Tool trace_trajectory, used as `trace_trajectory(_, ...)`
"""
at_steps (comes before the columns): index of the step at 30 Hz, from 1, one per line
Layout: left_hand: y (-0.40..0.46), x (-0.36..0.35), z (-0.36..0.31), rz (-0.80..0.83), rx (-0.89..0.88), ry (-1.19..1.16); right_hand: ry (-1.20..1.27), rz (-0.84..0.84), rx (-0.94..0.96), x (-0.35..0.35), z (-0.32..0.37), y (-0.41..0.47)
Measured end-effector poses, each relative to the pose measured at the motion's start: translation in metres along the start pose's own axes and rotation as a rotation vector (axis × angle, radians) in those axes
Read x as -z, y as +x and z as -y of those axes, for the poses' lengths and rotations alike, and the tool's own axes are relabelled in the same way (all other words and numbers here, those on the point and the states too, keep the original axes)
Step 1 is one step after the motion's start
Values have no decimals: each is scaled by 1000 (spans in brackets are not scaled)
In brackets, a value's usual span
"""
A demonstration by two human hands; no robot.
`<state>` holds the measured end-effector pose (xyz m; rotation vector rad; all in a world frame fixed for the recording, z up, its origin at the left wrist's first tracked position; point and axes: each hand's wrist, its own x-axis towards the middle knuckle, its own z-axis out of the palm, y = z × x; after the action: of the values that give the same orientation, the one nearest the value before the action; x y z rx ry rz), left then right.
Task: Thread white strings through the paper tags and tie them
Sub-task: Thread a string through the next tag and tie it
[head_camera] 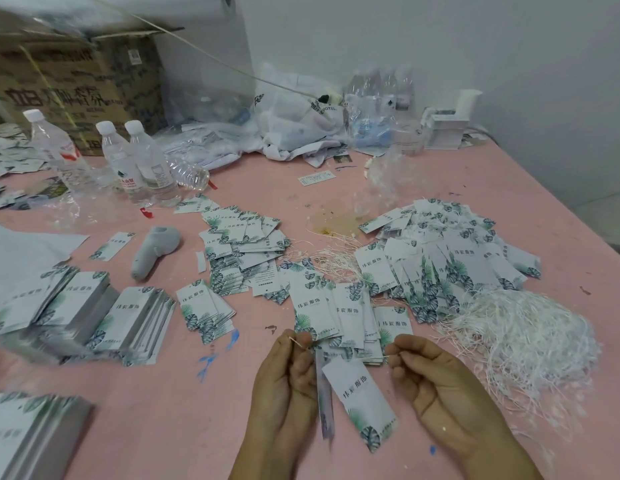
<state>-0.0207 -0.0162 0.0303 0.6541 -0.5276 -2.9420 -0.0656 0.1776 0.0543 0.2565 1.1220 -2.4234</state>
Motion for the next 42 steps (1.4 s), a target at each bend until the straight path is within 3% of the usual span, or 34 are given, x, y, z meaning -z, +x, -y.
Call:
trace_trajectory(8,-4,-3,10,97,-164,346,-142,32,151,-8,-15,0)
trace_trajectory(17,-4,10,27,304,-189,630,-467,25,338,-9,-28,-4)
trace_trajectory(24,-4,13,29,307,-269,725,-444,-69,314,-14,-28,-5)
trace_trajectory(42,-20,-3,26,297,-442,1020,-430,33,295,-13,-34,-5)
